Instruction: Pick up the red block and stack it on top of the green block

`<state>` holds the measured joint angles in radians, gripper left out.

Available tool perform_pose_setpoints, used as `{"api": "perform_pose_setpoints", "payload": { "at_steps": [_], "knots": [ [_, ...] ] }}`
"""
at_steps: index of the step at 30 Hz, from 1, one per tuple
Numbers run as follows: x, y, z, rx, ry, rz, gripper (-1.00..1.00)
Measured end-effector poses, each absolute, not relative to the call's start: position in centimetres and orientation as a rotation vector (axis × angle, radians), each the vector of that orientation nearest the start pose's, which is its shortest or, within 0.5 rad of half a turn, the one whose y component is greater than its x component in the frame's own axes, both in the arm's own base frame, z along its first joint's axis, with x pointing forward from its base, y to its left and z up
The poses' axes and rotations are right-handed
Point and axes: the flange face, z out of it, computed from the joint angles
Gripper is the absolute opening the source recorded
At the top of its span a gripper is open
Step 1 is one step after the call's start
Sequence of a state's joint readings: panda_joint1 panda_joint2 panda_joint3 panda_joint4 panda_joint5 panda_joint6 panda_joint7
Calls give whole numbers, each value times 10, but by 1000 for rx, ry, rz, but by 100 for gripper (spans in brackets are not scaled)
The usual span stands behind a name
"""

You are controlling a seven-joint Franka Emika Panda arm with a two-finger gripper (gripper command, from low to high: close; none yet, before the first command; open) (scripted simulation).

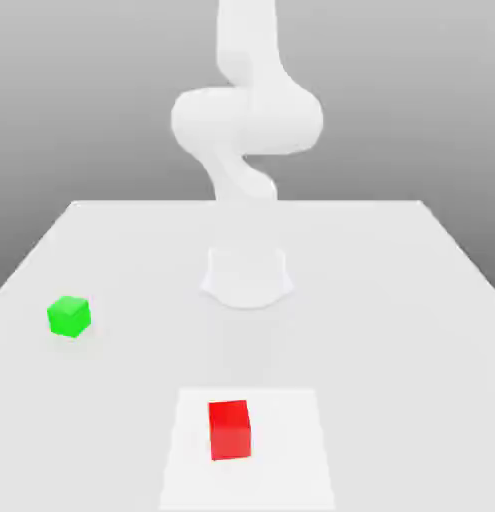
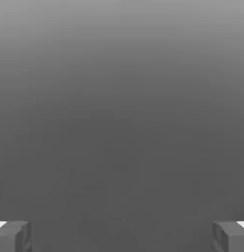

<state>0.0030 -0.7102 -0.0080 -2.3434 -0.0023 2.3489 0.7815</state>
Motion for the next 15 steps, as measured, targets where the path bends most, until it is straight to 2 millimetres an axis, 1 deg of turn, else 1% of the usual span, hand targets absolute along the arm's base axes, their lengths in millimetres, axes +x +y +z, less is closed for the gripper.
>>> {"api": "perform_pose_setpoints", "payload": {
  "at_steps": [3, 5, 7, 9, 11, 13, 15],
  "knots": [
    [417, -6, 595, -2597, 1047, -814, 0],
    [434, -9, 550, -2650, 1050, -731, 0],
    [446, -11, 506, -2701, 1052, -647, 0],
    [453, -13, 460, -2749, 1052, -561, 0],
    [456, -15, 415, -2794, 1051, -472, 0],
    [454, -16, 371, -2836, 1048, -381, 0],
    [447, -18, 328, -2875, 1045, -287, 0]
  ]
}}
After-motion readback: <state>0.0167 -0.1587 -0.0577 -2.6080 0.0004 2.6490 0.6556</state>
